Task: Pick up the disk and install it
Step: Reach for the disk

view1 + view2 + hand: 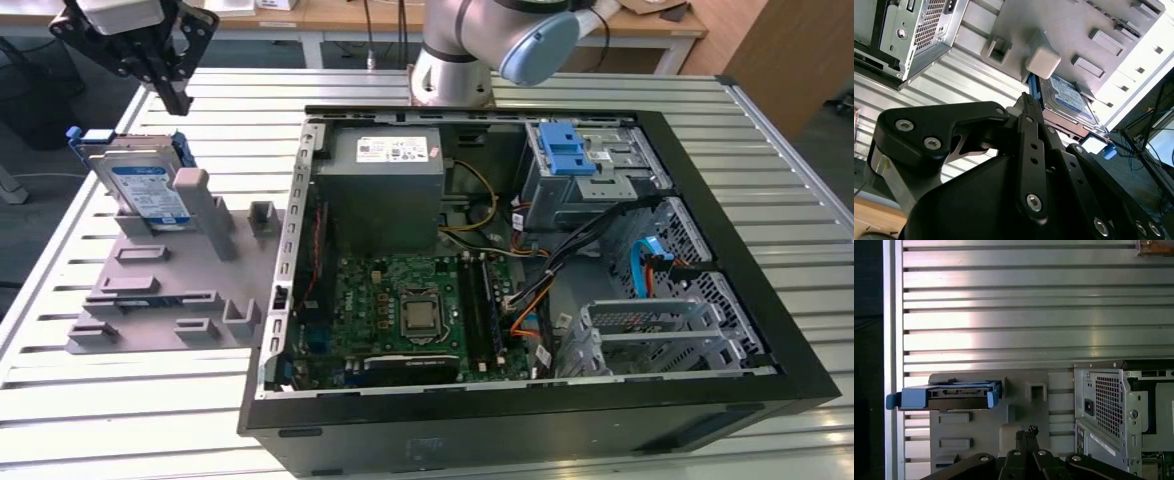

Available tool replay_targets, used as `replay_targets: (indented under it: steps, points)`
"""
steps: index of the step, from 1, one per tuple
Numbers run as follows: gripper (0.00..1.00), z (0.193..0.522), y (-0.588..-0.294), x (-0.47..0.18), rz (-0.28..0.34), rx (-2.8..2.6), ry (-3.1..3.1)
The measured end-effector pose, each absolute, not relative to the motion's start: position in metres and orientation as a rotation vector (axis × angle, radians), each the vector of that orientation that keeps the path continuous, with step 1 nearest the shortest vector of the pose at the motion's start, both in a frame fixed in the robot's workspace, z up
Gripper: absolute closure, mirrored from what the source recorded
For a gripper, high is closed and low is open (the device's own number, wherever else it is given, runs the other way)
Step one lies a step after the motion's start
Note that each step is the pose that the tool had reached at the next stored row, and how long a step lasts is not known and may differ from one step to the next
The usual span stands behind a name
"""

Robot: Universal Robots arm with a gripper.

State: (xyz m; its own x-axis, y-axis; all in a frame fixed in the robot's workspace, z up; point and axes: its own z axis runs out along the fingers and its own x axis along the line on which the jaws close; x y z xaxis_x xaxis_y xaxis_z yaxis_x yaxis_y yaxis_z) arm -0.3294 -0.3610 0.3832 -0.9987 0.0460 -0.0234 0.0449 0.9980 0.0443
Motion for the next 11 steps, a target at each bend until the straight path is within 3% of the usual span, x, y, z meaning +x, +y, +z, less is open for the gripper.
replay_targets:
  steps: [11]
  points:
    - [0.89,0.382,-0.360,-0.347,0.068,0.071,3.116]
